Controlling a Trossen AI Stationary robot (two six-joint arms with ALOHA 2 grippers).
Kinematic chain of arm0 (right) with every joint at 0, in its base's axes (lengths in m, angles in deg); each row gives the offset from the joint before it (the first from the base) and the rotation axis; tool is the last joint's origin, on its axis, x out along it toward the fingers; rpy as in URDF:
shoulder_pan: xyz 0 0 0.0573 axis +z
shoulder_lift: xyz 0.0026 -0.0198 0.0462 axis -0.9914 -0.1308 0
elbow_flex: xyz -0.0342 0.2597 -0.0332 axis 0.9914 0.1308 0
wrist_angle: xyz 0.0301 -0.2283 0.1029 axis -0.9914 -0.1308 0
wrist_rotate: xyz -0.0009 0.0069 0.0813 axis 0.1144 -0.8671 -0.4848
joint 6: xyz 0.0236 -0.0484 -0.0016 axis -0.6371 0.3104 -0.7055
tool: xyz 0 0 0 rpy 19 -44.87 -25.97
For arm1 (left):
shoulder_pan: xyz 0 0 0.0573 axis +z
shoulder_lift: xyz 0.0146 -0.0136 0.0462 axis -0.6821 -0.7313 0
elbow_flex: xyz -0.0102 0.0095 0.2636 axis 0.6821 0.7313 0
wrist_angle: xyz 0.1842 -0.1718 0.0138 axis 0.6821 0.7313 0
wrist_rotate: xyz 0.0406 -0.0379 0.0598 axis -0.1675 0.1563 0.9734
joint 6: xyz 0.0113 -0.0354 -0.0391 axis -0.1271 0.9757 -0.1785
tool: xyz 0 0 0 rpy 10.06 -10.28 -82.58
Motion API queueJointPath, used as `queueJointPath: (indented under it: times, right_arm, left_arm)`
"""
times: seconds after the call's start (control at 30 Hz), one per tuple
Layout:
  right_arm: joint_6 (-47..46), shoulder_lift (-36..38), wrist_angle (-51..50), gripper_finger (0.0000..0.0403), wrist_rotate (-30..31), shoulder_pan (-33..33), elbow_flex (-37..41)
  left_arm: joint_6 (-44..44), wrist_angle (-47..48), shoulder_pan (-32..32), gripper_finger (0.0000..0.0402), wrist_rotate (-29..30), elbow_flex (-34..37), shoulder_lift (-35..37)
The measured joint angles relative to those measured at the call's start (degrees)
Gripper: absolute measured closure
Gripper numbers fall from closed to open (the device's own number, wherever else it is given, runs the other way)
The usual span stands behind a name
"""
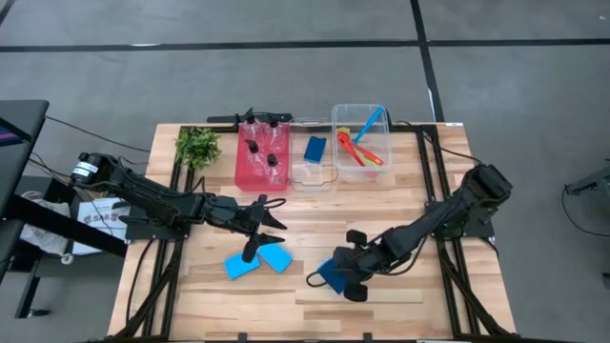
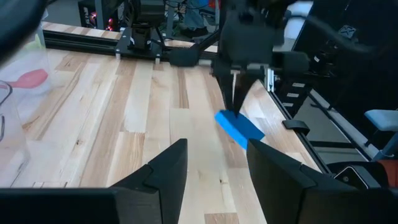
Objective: Pick & Place Kitchen Sink Supplies
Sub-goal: Put the bottom blue sponge into the left transparent bin
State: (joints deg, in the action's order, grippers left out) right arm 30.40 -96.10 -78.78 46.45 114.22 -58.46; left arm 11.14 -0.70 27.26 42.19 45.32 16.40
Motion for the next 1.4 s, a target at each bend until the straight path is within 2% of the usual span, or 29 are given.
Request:
queueJointPath:
  times: [0.3,0.7,0.93,1.23,1.4]
  right_arm:
    - [4.6,6.1,0.7,0.0401,19.9,0.2,-0.1]
    - [5.6,6.3,0.6,0.0399,20.1,-0.7,-0.1]
    - [11.2,6.8,0.9,0.04,27.2,-2.9,-1.7]
    - [25.2,6.8,4.5,0.0396,27.7,-13.3,-6.3]
    - [27.7,6.8,5.0,0.0396,27.3,-21.8,-8.0]
  left_arm:
    - [0.0,-0.1,0.0,0.0234,0.0,0.0,0.0]
    - [0.0,-0.1,0.0,0.0234,0.0,0.0,0.0]
    - [0.0,-0.2,0.0,0.0234,0.0,0.0,0.0]
    - [0.0,-0.3,0.0,0.0234,0.0,0.0,0.0]
    - [0.0,-0.3,0.0,0.0234,0.0,0.0,0.0]
